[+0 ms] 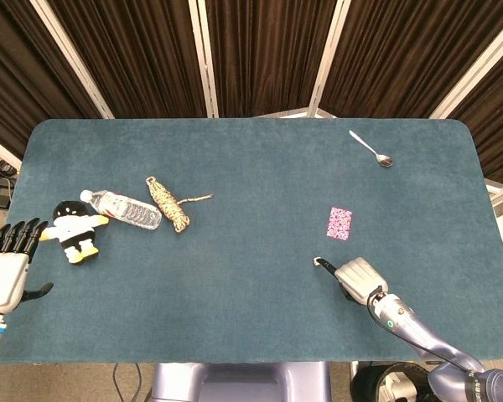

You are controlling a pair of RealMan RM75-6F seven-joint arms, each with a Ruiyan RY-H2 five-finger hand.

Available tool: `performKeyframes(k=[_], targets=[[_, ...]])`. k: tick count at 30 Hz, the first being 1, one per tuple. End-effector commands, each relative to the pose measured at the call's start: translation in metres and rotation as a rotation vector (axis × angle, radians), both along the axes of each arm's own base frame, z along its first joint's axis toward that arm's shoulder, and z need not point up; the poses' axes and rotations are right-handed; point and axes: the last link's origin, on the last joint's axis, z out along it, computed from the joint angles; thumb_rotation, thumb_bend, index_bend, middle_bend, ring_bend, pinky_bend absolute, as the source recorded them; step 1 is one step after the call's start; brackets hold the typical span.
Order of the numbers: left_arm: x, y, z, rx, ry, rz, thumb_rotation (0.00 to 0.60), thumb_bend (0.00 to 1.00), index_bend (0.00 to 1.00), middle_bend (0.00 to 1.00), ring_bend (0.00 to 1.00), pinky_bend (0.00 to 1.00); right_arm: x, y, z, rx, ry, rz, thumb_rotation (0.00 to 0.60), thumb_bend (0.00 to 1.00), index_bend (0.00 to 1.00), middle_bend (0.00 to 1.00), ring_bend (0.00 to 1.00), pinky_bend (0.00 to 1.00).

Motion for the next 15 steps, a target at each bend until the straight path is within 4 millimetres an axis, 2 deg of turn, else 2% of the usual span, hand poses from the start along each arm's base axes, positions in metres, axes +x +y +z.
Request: performKeyframes(k=[1,15], targets=[[0.0001,0.0,-0.0002,0.0,0.0,0.0,0.6,0.0,0.0,0.0,0.0,0.0,-0.0005,0.0007,-0.001,0.002,0.006,0.001,0.6,0.93,0.0,0.7,0.79,1.0],[-0.0007,0.0006,-0.0019,-0.012,-0.003,0.004,0.6,0.0,0.0,0.0,0.0,0.0,-0.0051,0.0084,-0.0026,0.025,0.032,-0.018,0.6,0.93,0.0,0.7,0.79,1.0]])
